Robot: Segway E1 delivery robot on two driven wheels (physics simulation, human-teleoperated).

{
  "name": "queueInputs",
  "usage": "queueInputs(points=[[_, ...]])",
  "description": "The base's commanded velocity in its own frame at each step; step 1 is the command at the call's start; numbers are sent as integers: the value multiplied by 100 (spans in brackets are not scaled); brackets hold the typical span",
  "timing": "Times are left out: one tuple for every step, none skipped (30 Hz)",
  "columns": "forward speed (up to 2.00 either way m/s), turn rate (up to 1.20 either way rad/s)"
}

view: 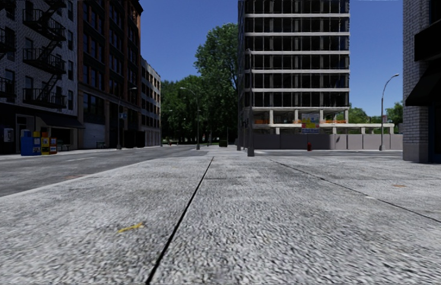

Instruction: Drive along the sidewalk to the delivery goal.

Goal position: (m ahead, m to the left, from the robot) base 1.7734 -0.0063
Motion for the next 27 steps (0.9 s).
queueInputs(points=[[189,-27],[189,-27],[172,-27],[158,-24],[146,-23],[136,-20],[136,-20],[131,-20],[130,-17],[130,-1],[129,0],[129,0],[128,0],[128,0],[128,0],[128,0],[128,0],[128,0],[128,0],[128,0],[128,0],[128,0],[128,0],[128,0],[128,0],[129,0],[129,0]])
